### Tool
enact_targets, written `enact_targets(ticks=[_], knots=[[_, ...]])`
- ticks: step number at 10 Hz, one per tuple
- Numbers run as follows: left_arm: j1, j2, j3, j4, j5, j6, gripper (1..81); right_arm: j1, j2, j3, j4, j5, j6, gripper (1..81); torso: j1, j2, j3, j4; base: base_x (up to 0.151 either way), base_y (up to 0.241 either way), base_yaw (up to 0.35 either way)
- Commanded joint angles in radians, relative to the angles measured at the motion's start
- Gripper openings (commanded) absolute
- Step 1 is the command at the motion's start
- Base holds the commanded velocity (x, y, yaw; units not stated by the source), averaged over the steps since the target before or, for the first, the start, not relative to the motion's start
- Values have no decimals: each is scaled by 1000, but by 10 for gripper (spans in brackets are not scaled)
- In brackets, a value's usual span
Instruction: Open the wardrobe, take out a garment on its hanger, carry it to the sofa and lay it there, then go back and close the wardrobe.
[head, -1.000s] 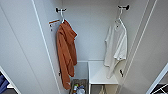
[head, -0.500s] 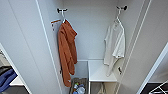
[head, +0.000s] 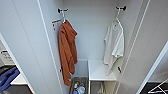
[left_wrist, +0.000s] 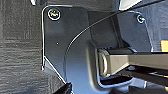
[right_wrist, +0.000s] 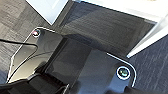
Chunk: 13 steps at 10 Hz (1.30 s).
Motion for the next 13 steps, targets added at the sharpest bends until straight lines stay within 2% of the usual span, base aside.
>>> enact_targets(ticks=[1, 2, 3, 7, 9, 12, 13], knots=[[-29, -8, -2, 12, 48, 3, 811, 159, 34, 32, -194, -157, -2, 811, 1, 0, 0, 0, 0, 0, 0], [-29, -8, -2, 10, 48, 3, 811, 208, 43, 55, -245, -207, -2, 811, 1, 0, 0, 0, 0, 0, 0], [-29, -8, -2, 9, 48, 1, 811, 249, 52, 75, -268, -266, -2, 811, 1, 0, 0, 0, 0, 0, 0], [-27, -4, -2, 7, 48, 0, 811, 372, 76, 100, -270, -383, -1, 811, 1, 0, 0, 0, 0, 0, 0], [-26, -1, -2, 9, 59, 1, 811, 436, 73, 9, -268, -476, 20, 811, 1, 0, 0, 0, 0, 0, 0], [-19, 1, -2, 13, 62, 3, 811, 516, 11, -148, -229, -469, 191, 811, 1, 0, 0, 0, 0, 0, 0], [-18, 2, -2, 13, 62, 8, 811, 534, -39, -144, -187, -467, 214, 811, 1, 0, 0, 0, 0, 0, 0]])
